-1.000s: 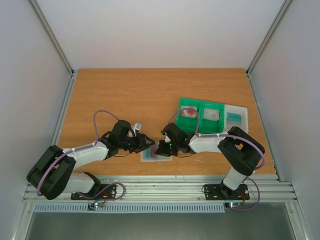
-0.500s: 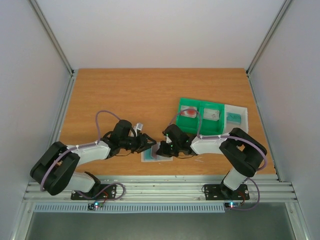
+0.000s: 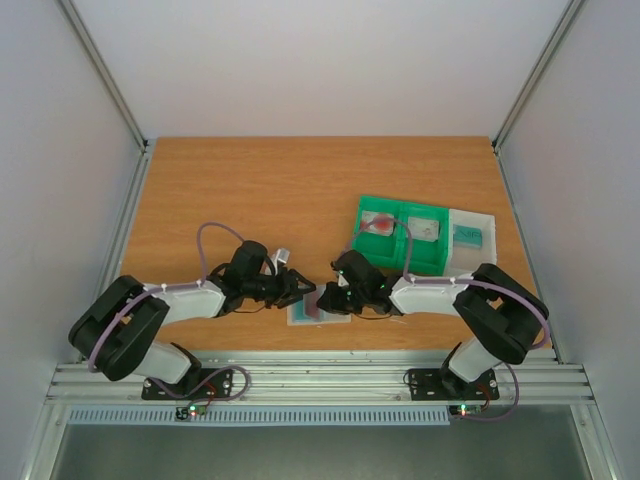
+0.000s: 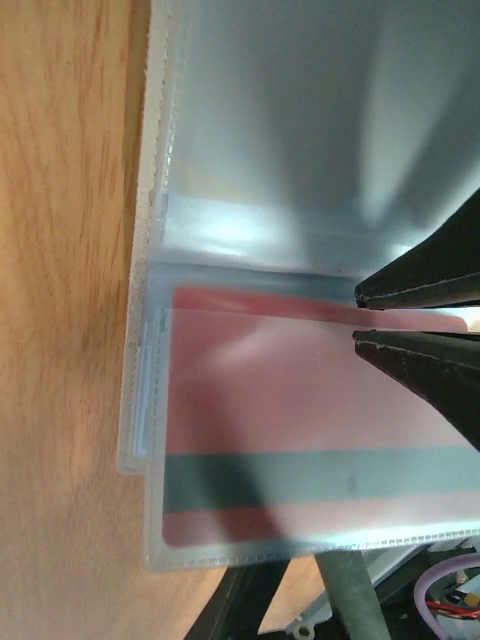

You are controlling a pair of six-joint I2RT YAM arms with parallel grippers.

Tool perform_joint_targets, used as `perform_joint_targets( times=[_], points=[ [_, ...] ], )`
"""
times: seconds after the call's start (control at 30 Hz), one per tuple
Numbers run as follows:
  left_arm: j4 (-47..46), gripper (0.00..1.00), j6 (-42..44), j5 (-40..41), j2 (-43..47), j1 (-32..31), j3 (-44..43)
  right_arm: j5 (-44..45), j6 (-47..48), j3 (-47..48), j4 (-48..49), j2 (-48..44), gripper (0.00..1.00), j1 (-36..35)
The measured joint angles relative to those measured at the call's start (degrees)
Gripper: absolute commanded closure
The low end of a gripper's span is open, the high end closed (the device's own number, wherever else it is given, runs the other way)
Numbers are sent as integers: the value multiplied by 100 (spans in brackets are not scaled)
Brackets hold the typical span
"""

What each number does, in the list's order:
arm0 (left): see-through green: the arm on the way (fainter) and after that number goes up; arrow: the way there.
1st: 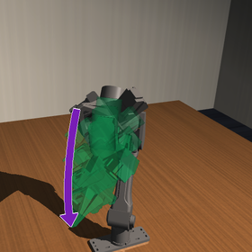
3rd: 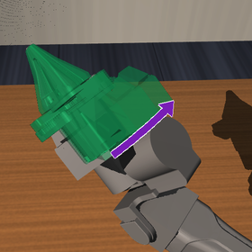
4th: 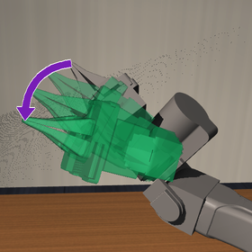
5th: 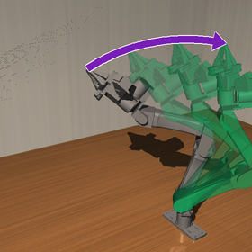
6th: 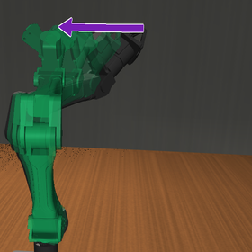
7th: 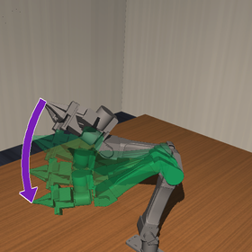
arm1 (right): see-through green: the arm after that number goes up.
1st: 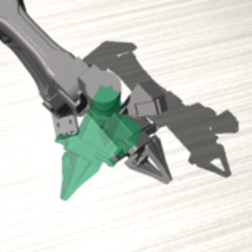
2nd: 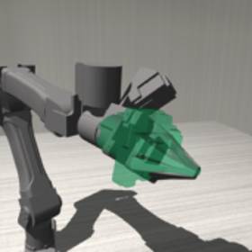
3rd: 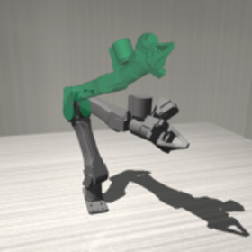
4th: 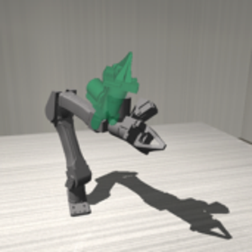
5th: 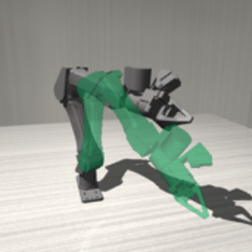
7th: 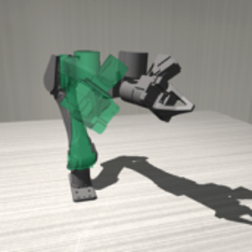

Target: Take the credit cards out of the card holder

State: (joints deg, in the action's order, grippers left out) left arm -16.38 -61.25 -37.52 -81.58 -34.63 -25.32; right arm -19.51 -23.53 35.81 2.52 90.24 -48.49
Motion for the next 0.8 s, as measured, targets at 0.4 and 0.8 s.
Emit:
perform_joint_targets(
  times=[0.4,0.8],
  points=[
    [-186,55,-133,-46,-94,-136,-44,673,227,-9,-977,-1117,85,133],
    [-216,55,-138,-33,-452,-494,-511,1384,640,-7,-2116,-1515,79,474]
  ],
)
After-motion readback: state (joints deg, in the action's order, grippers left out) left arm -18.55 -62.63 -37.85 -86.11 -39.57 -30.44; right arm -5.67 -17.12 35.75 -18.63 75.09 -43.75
